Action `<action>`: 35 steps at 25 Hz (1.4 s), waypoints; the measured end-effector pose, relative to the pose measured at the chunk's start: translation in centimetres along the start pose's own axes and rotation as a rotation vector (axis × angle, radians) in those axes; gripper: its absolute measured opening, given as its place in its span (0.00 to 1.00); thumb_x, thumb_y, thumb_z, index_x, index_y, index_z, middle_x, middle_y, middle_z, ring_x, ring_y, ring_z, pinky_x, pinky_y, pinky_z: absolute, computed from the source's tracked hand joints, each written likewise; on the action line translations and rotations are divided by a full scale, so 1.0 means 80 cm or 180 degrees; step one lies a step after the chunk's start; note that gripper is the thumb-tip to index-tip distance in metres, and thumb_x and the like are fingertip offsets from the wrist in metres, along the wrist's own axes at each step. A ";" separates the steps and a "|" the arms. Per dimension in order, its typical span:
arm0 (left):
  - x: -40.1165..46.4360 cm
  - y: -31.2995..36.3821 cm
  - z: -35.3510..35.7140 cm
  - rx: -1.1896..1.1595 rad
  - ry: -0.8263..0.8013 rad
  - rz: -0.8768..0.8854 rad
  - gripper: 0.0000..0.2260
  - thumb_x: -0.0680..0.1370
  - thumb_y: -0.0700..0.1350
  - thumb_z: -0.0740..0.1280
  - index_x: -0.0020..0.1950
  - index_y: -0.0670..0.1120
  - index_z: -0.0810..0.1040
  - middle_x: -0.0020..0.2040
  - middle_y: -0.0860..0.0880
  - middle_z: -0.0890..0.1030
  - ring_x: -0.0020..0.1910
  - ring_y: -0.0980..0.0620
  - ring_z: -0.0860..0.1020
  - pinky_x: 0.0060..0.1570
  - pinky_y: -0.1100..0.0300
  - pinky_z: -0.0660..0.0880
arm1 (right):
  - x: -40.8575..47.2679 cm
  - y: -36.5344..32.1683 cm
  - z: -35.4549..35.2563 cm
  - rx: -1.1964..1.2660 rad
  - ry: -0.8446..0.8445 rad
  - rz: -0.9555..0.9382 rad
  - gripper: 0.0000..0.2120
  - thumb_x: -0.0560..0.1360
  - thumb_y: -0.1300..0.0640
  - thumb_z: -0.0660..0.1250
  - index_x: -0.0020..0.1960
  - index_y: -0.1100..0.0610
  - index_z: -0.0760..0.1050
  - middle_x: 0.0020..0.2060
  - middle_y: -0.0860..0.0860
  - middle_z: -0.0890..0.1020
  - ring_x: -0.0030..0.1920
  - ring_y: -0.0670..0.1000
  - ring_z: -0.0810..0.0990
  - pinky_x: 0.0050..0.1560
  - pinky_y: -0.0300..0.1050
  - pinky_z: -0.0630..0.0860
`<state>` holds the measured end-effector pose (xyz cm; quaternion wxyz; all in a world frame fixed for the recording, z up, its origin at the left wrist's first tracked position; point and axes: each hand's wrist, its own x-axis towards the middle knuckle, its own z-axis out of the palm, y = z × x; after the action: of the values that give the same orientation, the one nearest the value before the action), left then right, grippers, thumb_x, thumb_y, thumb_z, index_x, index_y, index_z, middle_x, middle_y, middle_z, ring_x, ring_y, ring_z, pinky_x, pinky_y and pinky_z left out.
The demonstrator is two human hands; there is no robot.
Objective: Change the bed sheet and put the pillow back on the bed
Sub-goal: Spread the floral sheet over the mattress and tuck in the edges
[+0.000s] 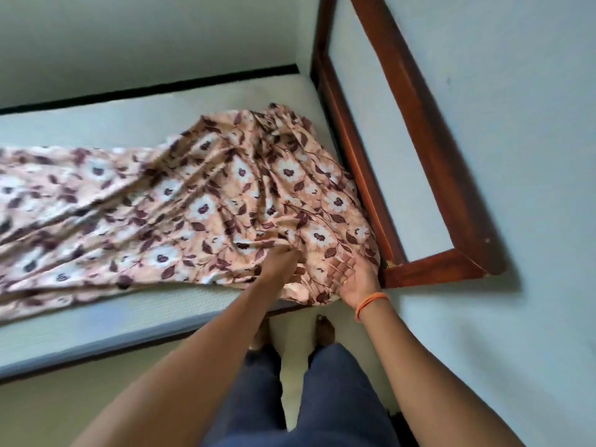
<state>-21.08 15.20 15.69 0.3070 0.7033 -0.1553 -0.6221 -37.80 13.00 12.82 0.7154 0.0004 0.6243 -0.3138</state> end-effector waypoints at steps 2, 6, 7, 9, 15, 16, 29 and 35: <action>-0.051 0.028 -0.037 -0.0130 0.0200 0.0231 0.04 0.78 0.38 0.64 0.49 0.41 0.79 0.44 0.42 0.83 0.36 0.47 0.78 0.30 0.59 0.75 | -0.042 -0.003 0.043 -0.0186 -0.0296 -0.0002 0.13 0.79 0.46 0.62 0.47 0.56 0.75 0.42 0.55 0.80 0.43 0.55 0.79 0.49 0.51 0.74; -0.119 0.036 -0.099 -0.0562 0.0606 0.0428 0.05 0.79 0.39 0.64 0.48 0.40 0.78 0.48 0.40 0.81 0.41 0.47 0.78 0.35 0.57 0.75 | -0.096 -0.001 0.100 -0.0625 -0.0827 -0.0038 0.12 0.80 0.50 0.62 0.48 0.58 0.77 0.39 0.55 0.80 0.39 0.54 0.79 0.41 0.48 0.76; -0.137 0.033 -0.112 -0.0710 0.0773 0.0428 0.05 0.80 0.39 0.64 0.49 0.40 0.78 0.48 0.40 0.81 0.42 0.47 0.78 0.36 0.57 0.75 | -0.108 0.002 0.112 -0.0762 -0.0926 -0.0009 0.11 0.80 0.51 0.62 0.49 0.59 0.78 0.38 0.56 0.80 0.38 0.53 0.78 0.41 0.48 0.75; -0.168 0.019 -0.134 -0.1035 0.1063 0.0377 0.06 0.80 0.40 0.64 0.51 0.39 0.78 0.48 0.41 0.80 0.41 0.47 0.77 0.36 0.58 0.75 | -0.131 0.013 0.133 -0.1083 -0.0999 0.0121 0.11 0.80 0.54 0.62 0.47 0.60 0.78 0.36 0.56 0.79 0.35 0.53 0.77 0.37 0.46 0.73; -0.234 -0.024 -0.206 -0.1735 0.1618 0.0373 0.08 0.81 0.42 0.64 0.56 0.40 0.79 0.51 0.41 0.81 0.41 0.49 0.78 0.35 0.60 0.76 | -0.184 0.090 0.208 -0.1943 -0.1131 0.0394 0.09 0.77 0.59 0.61 0.38 0.58 0.74 0.32 0.54 0.77 0.33 0.53 0.75 0.36 0.43 0.69; -0.242 -0.035 -0.226 -0.1864 0.1726 0.0397 0.08 0.81 0.42 0.64 0.57 0.41 0.79 0.51 0.42 0.82 0.41 0.49 0.78 0.36 0.59 0.76 | -0.191 0.111 0.226 -0.2123 -0.1192 0.0394 0.09 0.77 0.58 0.61 0.39 0.57 0.74 0.32 0.53 0.78 0.33 0.53 0.75 0.36 0.43 0.70; -0.349 -0.211 -0.612 -0.2353 0.2296 0.0489 0.06 0.81 0.42 0.64 0.53 0.41 0.77 0.47 0.44 0.80 0.36 0.51 0.77 0.29 0.62 0.73 | -0.293 0.465 0.444 -0.2208 -0.1374 0.0352 0.10 0.78 0.58 0.61 0.39 0.55 0.74 0.31 0.51 0.76 0.31 0.50 0.71 0.38 0.44 0.67; -0.367 -0.239 -0.795 -0.2561 0.2325 0.0637 0.04 0.81 0.42 0.64 0.51 0.43 0.77 0.45 0.47 0.81 0.35 0.52 0.76 0.32 0.60 0.72 | -0.319 0.603 0.556 -0.2201 -0.1322 0.0085 0.08 0.77 0.58 0.63 0.40 0.57 0.76 0.32 0.51 0.78 0.32 0.50 0.73 0.37 0.44 0.69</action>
<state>32.26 62.60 28.99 0.6431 0.6824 0.1452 -0.3157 23.00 45.77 26.58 0.7883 -0.2956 0.5352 -0.0694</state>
